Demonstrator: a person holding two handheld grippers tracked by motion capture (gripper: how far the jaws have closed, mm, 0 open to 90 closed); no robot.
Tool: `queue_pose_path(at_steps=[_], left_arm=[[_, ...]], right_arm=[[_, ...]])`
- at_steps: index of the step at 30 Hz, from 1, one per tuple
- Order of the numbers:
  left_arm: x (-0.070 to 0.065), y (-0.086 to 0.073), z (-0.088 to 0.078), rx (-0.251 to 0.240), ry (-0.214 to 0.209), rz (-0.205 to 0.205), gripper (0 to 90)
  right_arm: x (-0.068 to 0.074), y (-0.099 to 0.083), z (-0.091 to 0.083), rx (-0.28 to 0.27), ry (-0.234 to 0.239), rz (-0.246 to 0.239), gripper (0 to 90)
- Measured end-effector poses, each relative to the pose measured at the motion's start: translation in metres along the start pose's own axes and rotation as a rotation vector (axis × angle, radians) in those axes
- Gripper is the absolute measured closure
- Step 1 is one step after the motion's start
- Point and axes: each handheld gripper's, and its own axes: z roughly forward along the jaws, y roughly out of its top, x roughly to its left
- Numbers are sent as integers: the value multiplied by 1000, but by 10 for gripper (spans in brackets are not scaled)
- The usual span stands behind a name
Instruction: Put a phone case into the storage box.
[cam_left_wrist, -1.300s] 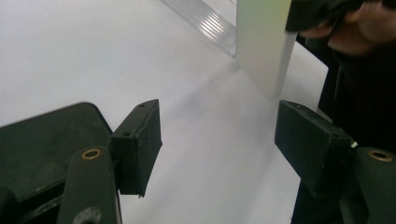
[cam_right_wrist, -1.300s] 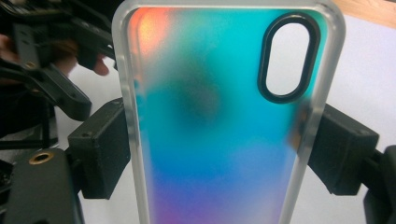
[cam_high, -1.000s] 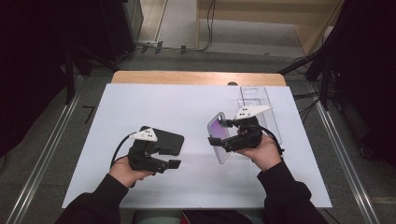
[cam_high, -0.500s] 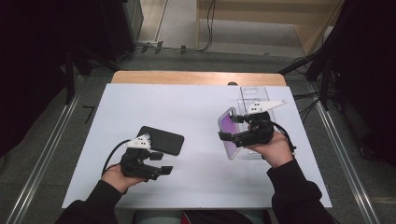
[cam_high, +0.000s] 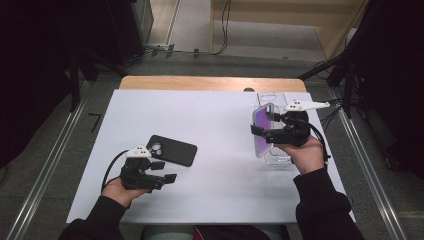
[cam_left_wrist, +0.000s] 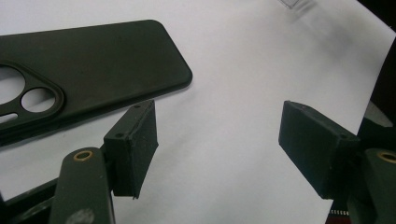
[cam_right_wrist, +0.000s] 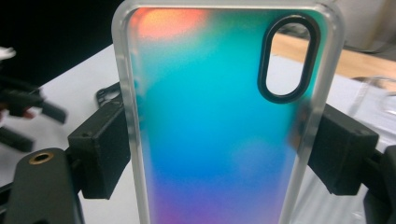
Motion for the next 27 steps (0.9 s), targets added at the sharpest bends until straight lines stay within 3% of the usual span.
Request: queue_pose_path(at_steps=[4, 9, 15, 20, 27], left_arm=[[0, -2, -2, -6, 7, -5, 280], [0, -5, -5, -4, 37, -8, 280], [0, -8, -7, -14, 31, -20, 280], [1, -11, -10, -17, 38, -28, 280], [3, -15, -12, -24, 53, -42, 280]], right_arm=[[-8, 1, -5, -32, -60, -8, 151], [-19, -1, -7, -61, -126, 54, 151], [-25, -1, -3, -76, -194, 46, 151], [-34, 0, 6, -95, -222, 86, 151], [-44, 8, 22, -80, -271, 75, 151]])
